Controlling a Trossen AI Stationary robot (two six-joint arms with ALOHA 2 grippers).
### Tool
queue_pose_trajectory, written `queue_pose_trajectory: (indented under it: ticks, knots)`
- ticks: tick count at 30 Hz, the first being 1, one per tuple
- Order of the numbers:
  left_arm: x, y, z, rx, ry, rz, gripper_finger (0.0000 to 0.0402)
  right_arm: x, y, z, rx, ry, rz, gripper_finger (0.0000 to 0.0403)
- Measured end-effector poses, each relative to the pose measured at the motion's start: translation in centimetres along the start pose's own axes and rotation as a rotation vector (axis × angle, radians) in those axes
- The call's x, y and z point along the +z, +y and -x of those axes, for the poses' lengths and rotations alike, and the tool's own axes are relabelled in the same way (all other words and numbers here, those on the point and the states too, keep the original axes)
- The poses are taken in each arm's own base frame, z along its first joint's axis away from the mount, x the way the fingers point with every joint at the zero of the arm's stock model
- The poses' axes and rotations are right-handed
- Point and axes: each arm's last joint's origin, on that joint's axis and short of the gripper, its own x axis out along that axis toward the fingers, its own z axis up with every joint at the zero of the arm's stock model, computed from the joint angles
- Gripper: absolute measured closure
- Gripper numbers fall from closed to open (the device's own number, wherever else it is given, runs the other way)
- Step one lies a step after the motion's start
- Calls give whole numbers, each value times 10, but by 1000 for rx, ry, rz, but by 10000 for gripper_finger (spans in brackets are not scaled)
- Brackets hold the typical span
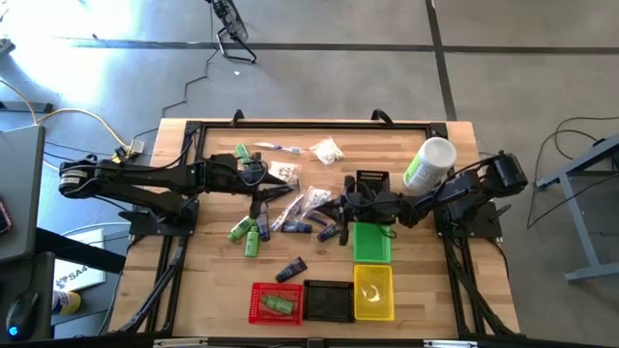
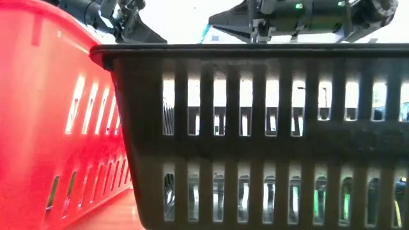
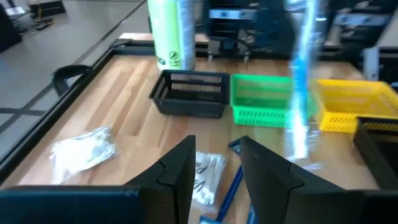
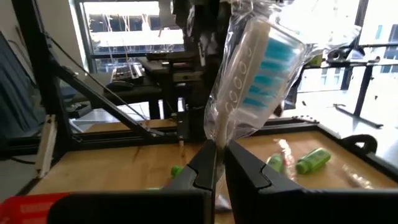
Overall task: Pick & Place Travel size toiletries
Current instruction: Put the top blue toothbrush into the bottom black bin
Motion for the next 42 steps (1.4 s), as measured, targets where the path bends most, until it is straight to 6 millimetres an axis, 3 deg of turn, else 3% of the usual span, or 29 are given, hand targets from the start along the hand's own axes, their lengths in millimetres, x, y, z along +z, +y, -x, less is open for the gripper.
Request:
queue_pose_trajectory:
  ticks: [13, 22, 26, 31, 37, 42]
  knots:
    - [-2, 0, 0, 3, 17, -3, 278, 2, 84, 30, -53, 69, -127, 390]
    - [-4, 0, 0, 2, 36, -2, 278, 32, 130, 27, 1, 293, -160, 390]
    - [-4, 0, 0, 2, 36, -2, 278, 40, 139, 27, 90, 411, -224, 390]
    - [-4, 0, 0, 2, 36, -3, 278, 34, 139, 29, 196, 589, -342, 390]
    - [-4, 0, 0, 2, 36, -3, 278, 21, 127, 30, 213, 825, -463, 390]
    - [-4, 0, 0, 2, 36, -2, 278, 20, 117, 23, 247, 886, -508, 390]
